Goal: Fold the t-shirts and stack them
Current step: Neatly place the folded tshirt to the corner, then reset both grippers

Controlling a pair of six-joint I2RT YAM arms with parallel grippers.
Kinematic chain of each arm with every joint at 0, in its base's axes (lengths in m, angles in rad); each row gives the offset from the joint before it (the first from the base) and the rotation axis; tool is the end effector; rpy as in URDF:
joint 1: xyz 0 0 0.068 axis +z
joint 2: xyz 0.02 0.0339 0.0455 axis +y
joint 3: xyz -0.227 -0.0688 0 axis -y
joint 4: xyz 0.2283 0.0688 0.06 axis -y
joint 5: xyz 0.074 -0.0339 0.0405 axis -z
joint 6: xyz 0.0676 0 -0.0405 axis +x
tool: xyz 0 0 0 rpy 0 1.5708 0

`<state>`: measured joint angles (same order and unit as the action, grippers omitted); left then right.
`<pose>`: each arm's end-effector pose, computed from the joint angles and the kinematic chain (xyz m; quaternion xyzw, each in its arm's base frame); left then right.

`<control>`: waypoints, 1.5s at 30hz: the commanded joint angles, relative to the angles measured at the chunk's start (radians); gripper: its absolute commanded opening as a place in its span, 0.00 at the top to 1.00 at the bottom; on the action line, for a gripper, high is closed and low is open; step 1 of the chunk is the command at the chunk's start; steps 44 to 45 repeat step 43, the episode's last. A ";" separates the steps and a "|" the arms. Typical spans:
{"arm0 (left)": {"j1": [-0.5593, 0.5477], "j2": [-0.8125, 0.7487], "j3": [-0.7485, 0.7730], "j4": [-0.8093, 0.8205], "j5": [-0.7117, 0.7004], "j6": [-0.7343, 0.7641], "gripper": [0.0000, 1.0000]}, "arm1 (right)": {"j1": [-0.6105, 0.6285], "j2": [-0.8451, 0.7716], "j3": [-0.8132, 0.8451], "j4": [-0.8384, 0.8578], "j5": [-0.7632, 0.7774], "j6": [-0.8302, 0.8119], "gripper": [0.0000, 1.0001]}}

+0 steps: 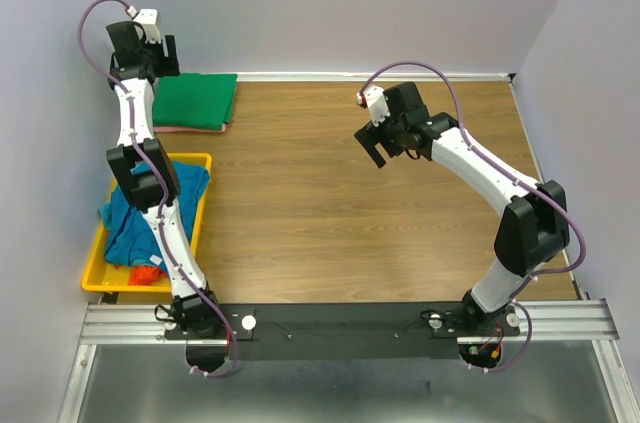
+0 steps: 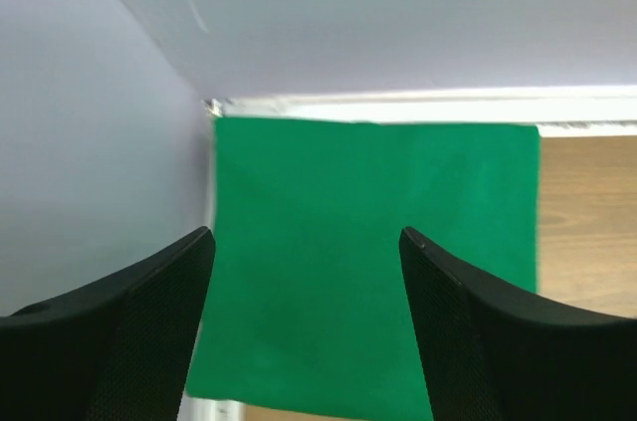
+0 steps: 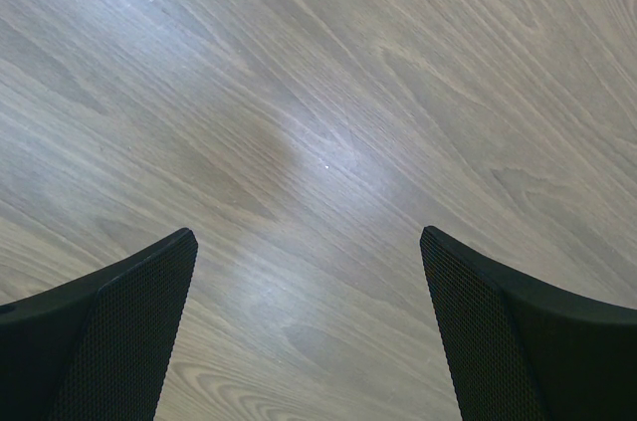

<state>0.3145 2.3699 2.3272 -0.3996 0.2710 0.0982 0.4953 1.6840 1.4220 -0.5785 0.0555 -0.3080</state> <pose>0.5183 0.1496 0.2624 -0.0186 0.8402 -0.0032 0.5420 0.3327 0.1755 0.2325 -0.3559 0.8633 0.0076 0.3578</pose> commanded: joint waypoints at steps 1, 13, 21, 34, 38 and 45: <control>0.015 -0.066 0.063 0.001 -0.062 0.115 0.13 | -0.006 -0.018 0.012 -0.018 0.018 -0.011 0.00; -0.032 -0.314 -0.171 -0.117 0.016 0.215 0.04 | -0.092 -0.052 -0.034 -0.026 -0.049 0.046 0.00; -0.294 -0.544 -0.501 -0.168 -0.064 0.285 0.04 | -0.282 -0.086 -0.095 -0.027 -0.175 0.116 0.00; -0.486 -0.808 -1.048 -0.018 0.068 0.175 0.04 | -0.474 -0.263 -0.366 -0.021 -0.356 0.198 0.00; -0.489 -0.873 -1.143 0.039 0.073 0.146 0.04 | -0.491 -0.342 -0.448 -0.023 -0.370 0.202 0.00; -0.494 -0.951 -1.221 0.096 0.054 0.091 0.04 | -0.518 -0.400 -0.488 -0.023 -0.407 0.221 0.00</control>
